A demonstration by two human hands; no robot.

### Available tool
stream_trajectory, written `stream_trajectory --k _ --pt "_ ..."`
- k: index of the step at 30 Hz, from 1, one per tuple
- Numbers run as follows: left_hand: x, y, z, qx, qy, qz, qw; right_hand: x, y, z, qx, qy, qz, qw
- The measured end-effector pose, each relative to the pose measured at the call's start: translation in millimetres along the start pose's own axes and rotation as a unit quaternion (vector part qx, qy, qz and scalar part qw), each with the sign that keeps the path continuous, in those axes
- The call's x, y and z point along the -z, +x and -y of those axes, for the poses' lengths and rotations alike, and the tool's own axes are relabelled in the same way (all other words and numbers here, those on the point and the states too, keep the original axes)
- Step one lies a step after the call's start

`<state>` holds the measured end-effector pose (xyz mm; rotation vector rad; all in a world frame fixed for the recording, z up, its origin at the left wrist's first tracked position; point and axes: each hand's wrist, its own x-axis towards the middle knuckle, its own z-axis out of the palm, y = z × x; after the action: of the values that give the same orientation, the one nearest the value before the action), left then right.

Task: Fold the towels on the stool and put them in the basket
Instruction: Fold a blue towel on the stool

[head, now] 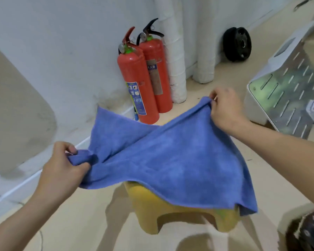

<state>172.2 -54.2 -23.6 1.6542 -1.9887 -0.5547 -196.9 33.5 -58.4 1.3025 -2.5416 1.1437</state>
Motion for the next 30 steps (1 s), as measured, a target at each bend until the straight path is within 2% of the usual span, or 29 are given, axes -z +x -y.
stream_trajectory --k 2,4,6,8,9,10,11,12,13,14,15,16,17,18,19,20,22,24,26,28,30 --pt "-5.9 -0.2 25.7 0.035 0.024 0.091 0.995 -16.1 -2.1 2.6 -0.014 0.002 0.086 0.996" --pt "-9.0 -0.5 44.7 0.022 0.041 0.148 0.988 -31.8 -19.2 10.0 -0.009 -0.066 0.204 0.977" --pt "-3.5 1.2 54.6 0.026 0.033 0.167 0.985 -34.2 -40.5 26.8 0.048 -0.144 0.250 0.956" --pt "2.9 8.7 55.2 0.052 0.052 0.195 0.978 -25.4 -57.3 50.5 0.121 -0.157 0.267 0.943" --pt "4.9 14.6 54.4 0.060 0.097 0.230 0.966 -21.2 -66.6 63.4 0.152 -0.152 0.287 0.934" --pt "5.6 20.7 51.7 0.060 0.162 0.282 0.944 -19.3 -77.4 75.4 0.187 -0.146 0.313 0.920" --pt "4.6 26.5 47.2 0.047 0.255 0.339 0.904 -19.4 -90.2 86.0 0.221 -0.145 0.344 0.901" --pt "0.3 32.5 42.2 0.018 0.358 0.385 0.850 -20.4 -103.9 93.0 0.246 -0.149 0.375 0.881" --pt "-7.1 38.8 34.5 -0.028 0.462 0.402 0.790 -22.2 -116.0 96.2 0.260 -0.153 0.401 0.865" --pt "-17.6 45.6 26.5 -0.084 0.517 0.380 0.763 -24.8 -124.8 95.4 0.267 -0.158 0.415 0.855" --pt "-30.4 53.7 18.0 -0.138 0.508 0.349 0.776 -26.7 -130.3 92.6 0.272 -0.163 0.412 0.854" --pt "-45.6 61.9 9.4 -0.185 0.427 0.317 0.827 -28.4 -134.9 88.6 0.277 -0.159 0.395 0.862" --pt "-60.8 67.6 -2.6 -0.200 0.297 0.291 0.887 -29.1 -138.6 86.0 0.283 -0.147 0.368 0.874" --pt "-73.2 68.8 -18.0 -0.184 0.149 0.277 0.931 -29.1 -142.3 84.6 0.294 -0.134 0.335 0.885" --pt "-85.1 70.2 -30.7 -0.145 0.028 0.281 0.948 -28.9 -146.2 84.5 0.307 -0.124 0.299 0.895" --pt "-94.6 69.7 -41.4 -0.095 -0.059 0.295 0.949 -29.6 -151.1 83.9 0.322 -0.114 0.261 0.903" --pt "-102.1 71.8 -44.6 -0.011 -0.158 0.301 0.940 -34.2 -158.8 80.8 0.343 -0.099 0.215 0.909" --pt "-102.6 77.5 -33.3 0.020 -0.199 0.278 0.940 -38.3 -161.5 78.3 0.356 -0.083 0.204 0.908" --pt "-106.0 82.8 -20.1 -0.019 -0.186 0.235 0.954 -40.4 -160.6 77.6 0.367 -0.061 0.195 0.908" --pt "-109.3 83.6 -18.4 -0.096 -0.085 0.124 0.984 -41.2 -160.5 81.8 0.373 -0.052 0.191 0.907" --pt "-107.2 87.8 -18.4 -0.102 -0.085 -0.013 0.991 -40.0 -163.5 89.0 0.375 -0.050 0.204 0.903"
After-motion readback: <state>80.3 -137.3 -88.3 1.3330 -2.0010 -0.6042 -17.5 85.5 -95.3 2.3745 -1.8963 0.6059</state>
